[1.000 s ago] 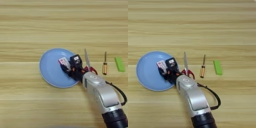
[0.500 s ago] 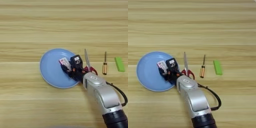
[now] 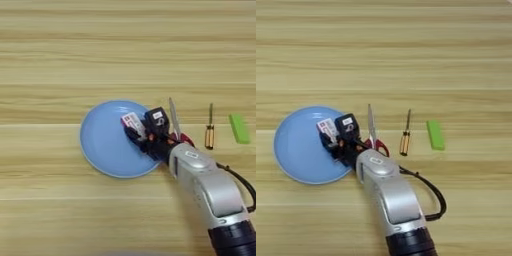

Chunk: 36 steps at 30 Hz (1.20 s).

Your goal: Move the objects on the table

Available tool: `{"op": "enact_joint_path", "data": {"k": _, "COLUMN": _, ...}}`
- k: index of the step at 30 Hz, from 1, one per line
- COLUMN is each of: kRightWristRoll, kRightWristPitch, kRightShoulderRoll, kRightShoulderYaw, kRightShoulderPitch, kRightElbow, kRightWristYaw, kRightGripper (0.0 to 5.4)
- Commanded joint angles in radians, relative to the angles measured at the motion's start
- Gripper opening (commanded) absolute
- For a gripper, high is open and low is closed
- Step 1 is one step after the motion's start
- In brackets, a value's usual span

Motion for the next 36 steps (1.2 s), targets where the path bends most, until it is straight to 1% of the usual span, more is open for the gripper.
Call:
{"op": "enact_joint_path", "data": {"k": 1, "kRightWristRoll": 0.017, "kRightWristPitch": -0.026, "kRightShoulderRoll": -0.003, "kRightShoulderYaw": -0.024, "kRightShoulderPitch": -0.051, "kRightElbow": -0.075, "kRightWristYaw": -0.007, "kRightGripper": 2.09}}
{"op": "enact_joint_path", "data": {"k": 8, "kRightWristRoll": 0.026, "kRightWristPitch": -0.017, "kRightShoulderRoll": -0.021, "kRightShoulderYaw": -0.067, "kRightShoulderPitch": -0.053, "kRightElbow": -0.124, "kRightWristYaw": -0.012, "kRightGripper": 2.09}}
{"op": "enact_joint_path", "data": {"k": 12, "kRightWristRoll": 0.033, "kRightWristPitch": -0.017, "kRightShoulderRoll": -0.031, "kRightShoulderYaw": -0.087, "kRightShoulderPitch": -0.055, "kRightElbow": -0.128, "kRightWristYaw": -0.011, "kRightGripper": 2.09}}
{"op": "enact_joint_path", "data": {"k": 21, "kRightWristRoll": 0.053, "kRightWristPitch": -0.023, "kRightShoulderRoll": -0.072, "kRightShoulderYaw": -0.177, "kRightShoulderPitch": -0.048, "kRightElbow": -0.134, "kRightWristYaw": -0.014, "kRightGripper": 2.09}}
{"op": "enact_joint_path", "data": {"k": 29, "kRightWristRoll": 0.070, "kRightWristPitch": -0.033, "kRightShoulderRoll": -0.112, "kRightShoulderYaw": -0.268, "kRightShoulderPitch": -0.055, "kRightElbow": -0.108, "kRightWristYaw": -0.013, "kRightGripper": 2.09}}
{"op": "enact_joint_path", "data": {"k": 36, "kRightWristRoll": 0.052, "kRightWristPitch": -0.071, "kRightShoulderRoll": -0.149, "kRightShoulderYaw": -0.328, "kRightShoulderPitch": -0.070, "kRightElbow": -0.044, "kRightWristYaw": -0.031, "kRightGripper": 2.09}}
